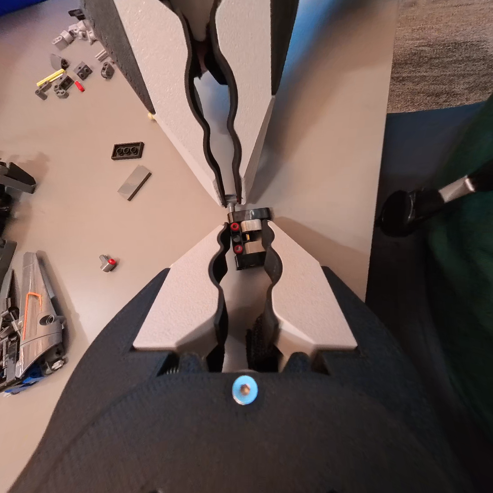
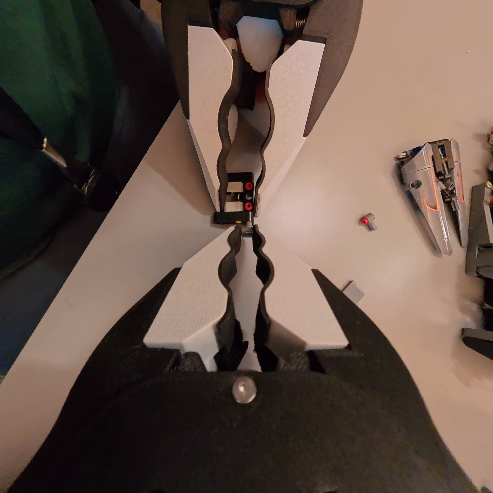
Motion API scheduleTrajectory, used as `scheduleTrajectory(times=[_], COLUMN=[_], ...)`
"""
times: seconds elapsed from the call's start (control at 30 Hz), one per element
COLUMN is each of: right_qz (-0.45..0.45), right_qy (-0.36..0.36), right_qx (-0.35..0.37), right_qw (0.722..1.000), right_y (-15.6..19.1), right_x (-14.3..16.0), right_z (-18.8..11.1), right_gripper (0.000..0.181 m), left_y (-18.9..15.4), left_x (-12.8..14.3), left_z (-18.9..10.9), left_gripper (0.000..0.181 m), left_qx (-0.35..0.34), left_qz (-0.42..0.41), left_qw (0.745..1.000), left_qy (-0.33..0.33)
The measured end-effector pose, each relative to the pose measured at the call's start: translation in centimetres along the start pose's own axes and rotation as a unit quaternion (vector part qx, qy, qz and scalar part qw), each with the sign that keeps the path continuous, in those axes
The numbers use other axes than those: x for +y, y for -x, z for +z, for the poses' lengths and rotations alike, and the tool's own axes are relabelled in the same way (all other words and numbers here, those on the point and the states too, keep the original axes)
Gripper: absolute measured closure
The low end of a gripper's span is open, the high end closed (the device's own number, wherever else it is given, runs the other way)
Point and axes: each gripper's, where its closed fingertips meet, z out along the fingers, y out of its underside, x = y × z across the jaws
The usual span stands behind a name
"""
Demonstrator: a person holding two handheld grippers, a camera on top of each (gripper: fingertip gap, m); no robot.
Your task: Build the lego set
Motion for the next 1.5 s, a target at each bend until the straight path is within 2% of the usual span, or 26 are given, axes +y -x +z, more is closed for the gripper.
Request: scheduleTrajectory(times=[0.3,0.73,1.5], right_qz=[-0.002,0.019,0.012], right_qy=[-0.020,-0.034,-0.009], right_qx=[-0.027,-0.026,-0.020], right_qw=[0.999,0.999,1.000], right_y=[0.0,0.0,0.0], right_x=[0.0,0.6,1.0], right_z=[0.0,0.2,0.5], right_gripper=[0.175,0.175,0.175], left_y=[0.0,0.0,0.0], left_x=[0.0,0.0,-0.2], left_z=[0.0,0.0,0.2], left_gripper=[0.159,0.159,0.159], left_qx=[0.002,0.010,0.017], left_qz=[0.000,-0.003,-0.004], left_qw=[1.000,1.000,1.000], left_qy=[0.000,-0.002,-0.005])
